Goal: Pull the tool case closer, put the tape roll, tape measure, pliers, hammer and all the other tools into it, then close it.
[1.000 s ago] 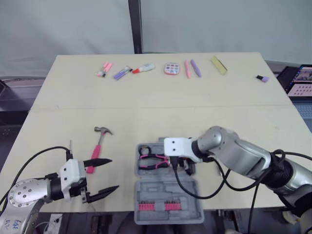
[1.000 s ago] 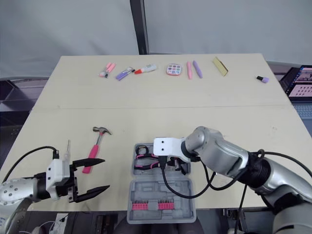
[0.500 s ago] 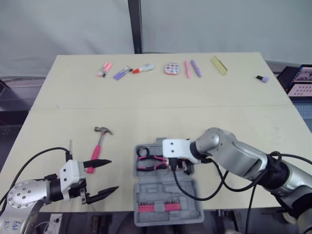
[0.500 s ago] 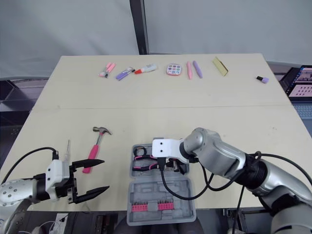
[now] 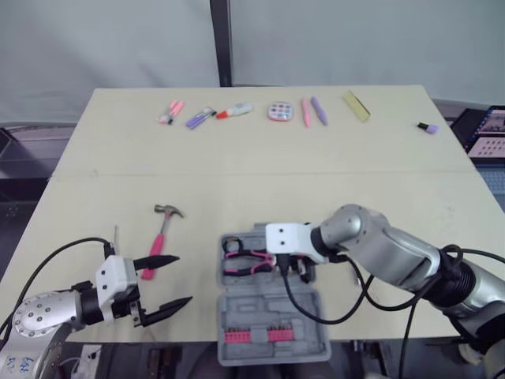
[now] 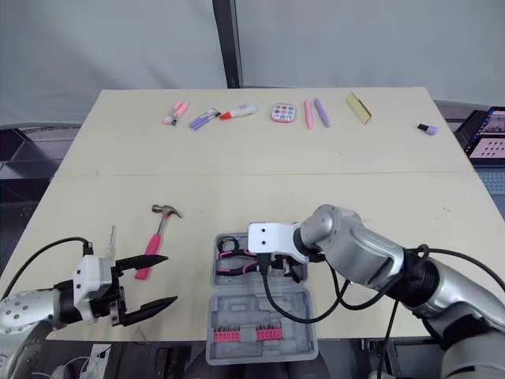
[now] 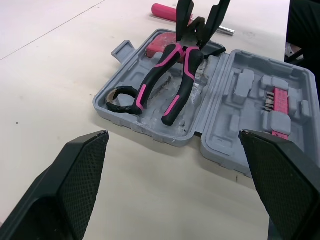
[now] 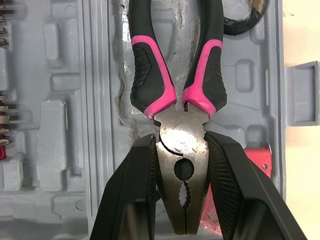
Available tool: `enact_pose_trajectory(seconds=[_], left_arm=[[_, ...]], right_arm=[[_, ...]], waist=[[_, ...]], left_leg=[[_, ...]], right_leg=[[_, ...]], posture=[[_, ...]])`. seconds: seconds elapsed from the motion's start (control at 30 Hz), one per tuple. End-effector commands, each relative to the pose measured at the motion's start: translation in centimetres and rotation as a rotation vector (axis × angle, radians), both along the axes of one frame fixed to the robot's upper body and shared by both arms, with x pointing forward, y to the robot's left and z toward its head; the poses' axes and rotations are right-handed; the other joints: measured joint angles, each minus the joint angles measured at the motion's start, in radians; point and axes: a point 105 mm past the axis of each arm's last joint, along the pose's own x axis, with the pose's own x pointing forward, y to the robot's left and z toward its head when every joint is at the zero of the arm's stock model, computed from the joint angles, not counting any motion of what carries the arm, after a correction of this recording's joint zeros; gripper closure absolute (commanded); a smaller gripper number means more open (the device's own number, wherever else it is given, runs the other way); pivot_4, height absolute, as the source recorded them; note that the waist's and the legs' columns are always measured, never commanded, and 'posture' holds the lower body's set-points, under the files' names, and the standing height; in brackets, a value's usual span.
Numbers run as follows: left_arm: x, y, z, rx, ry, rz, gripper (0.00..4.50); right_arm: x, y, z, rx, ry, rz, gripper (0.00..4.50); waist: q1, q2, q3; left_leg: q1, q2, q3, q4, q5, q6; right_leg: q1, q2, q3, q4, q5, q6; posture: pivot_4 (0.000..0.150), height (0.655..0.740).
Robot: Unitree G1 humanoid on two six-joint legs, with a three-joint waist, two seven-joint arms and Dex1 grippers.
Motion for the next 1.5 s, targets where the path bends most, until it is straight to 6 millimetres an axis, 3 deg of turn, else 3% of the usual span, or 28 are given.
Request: enact_pose_trajectory(seconds=[0.03, 0.33, 0.83, 1.37, 1.43, 1.5], left_arm=[[0.1, -0.1, 0.7, -0.01, -0.03, -0.001, 0.0], [0.2, -0.2, 0.6, -0.005, -0.031, -0.003, 0.0], [-0.1, 0.2, 0.3, 0.012, -0.029, 0.0, 0.0], [-0.3, 0.2, 0.1, 0.015, -0.031, 0.002, 0.0], [-0.3, 0.2, 0.1, 0.015, -0.033, 0.002, 0.0], [-0.3, 0.2, 0.1, 0.015, -0.033, 0.003, 0.0]], right_arm=[[-0.5, 0.3, 1.3, 0.034, -0.035, 0.035, 3.54], [-1.1, 0.7, 0.9, 0.043, -0.011, 0.055, 3.54], [-0.9, 0.8, -1.4, 0.029, 0.024, 0.042, 3.54], [-0.7, 1.2, -1.9, 0.044, 0.033, 0.037, 3.54], [-0.6, 1.2, -2.0, 0.047, 0.031, 0.034, 2.53], [-0.7, 1.3, -1.8, 0.057, 0.033, 0.037, 1.79]], waist=[[0.0, 0.0, 0.0], [0.0, 0.0, 0.0], [0.0, 0.0, 0.0], [-0.001, 0.0, 0.0], [-0.001, 0.0, 0.0], [0.0, 0.0, 0.0]], left_leg=[[0.0, 0.0, 0.0, 0.0, 0.0, 0.0], [0.0, 0.0, 0.0, 0.0, 0.0, 0.0], [0.0, 0.0, 0.0, 0.0, 0.0, 0.0], [0.0, 0.0, 0.0, 0.0, 0.0, 0.0], [0.0, 0.0, 0.0, 0.0, 0.0, 0.0], [0.0, 0.0, 0.0, 0.0, 0.0, 0.0]], right_leg=[[0.0, 0.0, 0.0, 0.0, 0.0, 0.0], [0.0, 0.0, 0.0, 0.0, 0.0, 0.0], [0.0, 0.0, 0.0, 0.0, 0.0, 0.0], [0.0, 0.0, 0.0, 0.0, 0.0, 0.0], [0.0, 0.0, 0.0, 0.0, 0.0, 0.0], [0.0, 0.0, 0.0, 0.0, 0.0, 0.0]], posture=[[0.15, 0.7134], [0.15, 0.7134], [0.15, 0.7134], [0.15, 0.7134], [0.15, 0.7134], [0.15, 0.7134]])
